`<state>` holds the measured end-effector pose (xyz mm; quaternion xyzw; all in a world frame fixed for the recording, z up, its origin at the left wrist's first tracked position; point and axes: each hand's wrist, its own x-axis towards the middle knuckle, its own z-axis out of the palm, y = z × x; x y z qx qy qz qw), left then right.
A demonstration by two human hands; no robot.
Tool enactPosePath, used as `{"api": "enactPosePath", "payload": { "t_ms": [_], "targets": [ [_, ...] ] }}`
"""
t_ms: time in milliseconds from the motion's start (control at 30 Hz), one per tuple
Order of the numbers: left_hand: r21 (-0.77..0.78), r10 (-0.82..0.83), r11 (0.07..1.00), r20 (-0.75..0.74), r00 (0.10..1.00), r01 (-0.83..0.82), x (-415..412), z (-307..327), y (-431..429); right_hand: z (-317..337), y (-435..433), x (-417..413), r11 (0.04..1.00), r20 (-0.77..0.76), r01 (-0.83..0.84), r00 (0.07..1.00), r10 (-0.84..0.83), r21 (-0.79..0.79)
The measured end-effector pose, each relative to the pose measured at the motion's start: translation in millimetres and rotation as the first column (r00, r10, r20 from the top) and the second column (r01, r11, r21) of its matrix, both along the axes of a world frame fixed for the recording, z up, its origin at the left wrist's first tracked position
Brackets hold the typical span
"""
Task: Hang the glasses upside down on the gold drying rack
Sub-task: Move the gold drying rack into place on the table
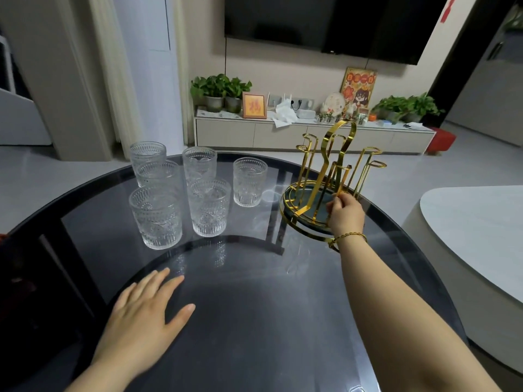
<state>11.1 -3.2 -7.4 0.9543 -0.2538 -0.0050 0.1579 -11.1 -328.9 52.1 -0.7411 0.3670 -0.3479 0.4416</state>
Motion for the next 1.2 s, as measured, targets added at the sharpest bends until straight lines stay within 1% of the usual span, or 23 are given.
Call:
{"api": "enactPosePath", "payload": {
  "t_ms": [67, 167, 333, 533, 633, 800, 900, 933, 967, 1033, 1067, 1100, 1133, 1200],
  "targets": [
    [-0.015, 0.005, 1.0, -0.002, 1.0, -0.006, 0, -1, 1, -1, 3, -5, 0.999, 0.001, -0.017, 1.0, 0.017, -0.027],
    [0.012, 0.001, 1.0, 0.012, 1.0, -0.001, -1, -1, 0, -3, 11, -24, 0.997, -0.001, -0.041, 0.999, 0.041, -0.064],
    [0.01, -0.004, 1.0, -0.001, 1.0, 0.004, -3, 1, 0, -5, 37, -71, 0.996, 0.027, -0.048, 0.998, 0.051, -0.077],
    [-0.062, -0.022, 0.998, -0.059, 0.998, 0.019, -9, 6, 5, -4, 62, -118, 0.992, 0.033, -0.113, 0.993, 0.114, -0.049],
    [-0.078, -0.023, 0.997, -0.076, 0.997, 0.017, -17, 7, 12, -3, 70, -137, 0.989, 0.041, -0.137, 0.989, 0.14, -0.062],
    [-0.101, -0.018, 0.995, -0.084, 0.996, 0.009, -24, 8, 22, -2, 80, -151, 0.984, 0.018, -0.168, 0.985, 0.169, -0.063],
    [-0.099, -0.022, 0.995, -0.091, 0.996, 0.013, -24, 9, 24, 3, 83, -151, 0.985, -0.038, -0.165, 0.986, 0.163, -0.057],
    [-0.096, -0.023, 0.995, -0.093, 0.995, 0.014, -24, 9, 25, 2, 86, -151, 0.988, -0.058, -0.143, 0.989, 0.14, -0.061],
    [-0.095, -0.022, 0.995, -0.093, 0.995, 0.013, -23, 9, 27, 0, 90, -151, 0.994, -0.049, -0.085, 0.996, 0.081, -0.071],
    [-0.096, -0.007, 0.995, -0.086, 0.996, -0.001, -19, 8, 32, -6, 107, -154, 0.987, 0.067, 0.106, 0.993, -0.098, -0.124],
    [-0.097, 0.01, 0.995, -0.081, 0.997, -0.018, -15, 8, 35, -10, 118, -155, 0.967, 0.13, 0.177, 0.979, -0.155, -0.184],
    [-0.097, 0.031, 0.995, -0.076, 0.997, -0.038, -11, 8, 39, -14, 130, -154, 0.95, 0.155, 0.19, 0.976, -0.155, -0.248],
    [-0.096, 0.052, 0.994, -0.07, 0.996, -0.059, -6, 8, 42, -18, 140, -151, 0.943, 0.143, 0.145, 0.984, -0.105, -0.301],
    [-0.076, 0.083, 0.993, -0.054, 0.995, -0.087, 3, 8, 46, -24, 157, -139, 0.938, 0.077, -0.038, 0.995, 0.069, -0.346]
  ]
}}
